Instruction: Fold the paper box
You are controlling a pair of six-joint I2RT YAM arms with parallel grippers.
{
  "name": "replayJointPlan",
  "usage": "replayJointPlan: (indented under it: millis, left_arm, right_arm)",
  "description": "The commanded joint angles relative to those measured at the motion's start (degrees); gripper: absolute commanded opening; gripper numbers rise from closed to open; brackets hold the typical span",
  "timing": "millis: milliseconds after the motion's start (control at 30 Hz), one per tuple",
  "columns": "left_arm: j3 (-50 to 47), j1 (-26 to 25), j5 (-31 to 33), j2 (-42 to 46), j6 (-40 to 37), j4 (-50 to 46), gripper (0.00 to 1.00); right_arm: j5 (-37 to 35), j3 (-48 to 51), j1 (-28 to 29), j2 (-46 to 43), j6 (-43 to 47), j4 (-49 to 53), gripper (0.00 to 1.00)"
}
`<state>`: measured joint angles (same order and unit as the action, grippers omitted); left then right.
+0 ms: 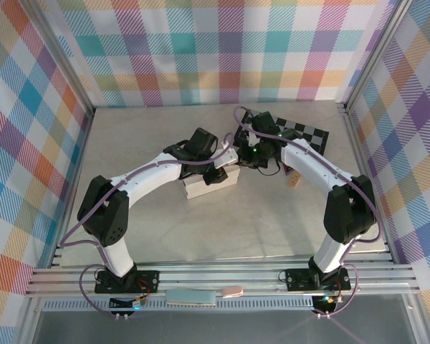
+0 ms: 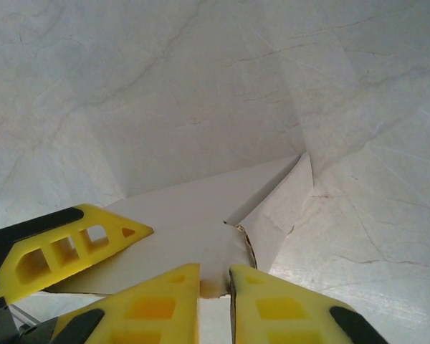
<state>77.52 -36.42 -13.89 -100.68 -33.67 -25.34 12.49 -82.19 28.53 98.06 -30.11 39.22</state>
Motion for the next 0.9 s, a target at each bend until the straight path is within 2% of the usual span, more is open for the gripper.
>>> replayJointPlan:
  millis: [0,200,467,867]
  left_arm:
    - [1.0,1.2,0.1,-1.8,1.9,-2.2,0.29]
    - [1.5,1.4,-0.1,-2.1,1.8,-2.7,0.28]
    - [1.5,1.5,-0.7,-2.2,1.7,-2.8,0.28]
    - [1.6,1.6,-0.7,-2.5,2.1,-3.2,0.27]
  right_arm:
    - [1.4,-1.4,0.5,3.1,-3.3,7.9,0.19]
    - [7.1,-3.7,-1.8,3.9,-9.4,8.8,0.23]
    - [10.6,-2.7,-3.6,2.8,-16.1,5.7,0.28]
    - [11.0,0.2,-4.5,2.3,-18.8,4.7,0.20]
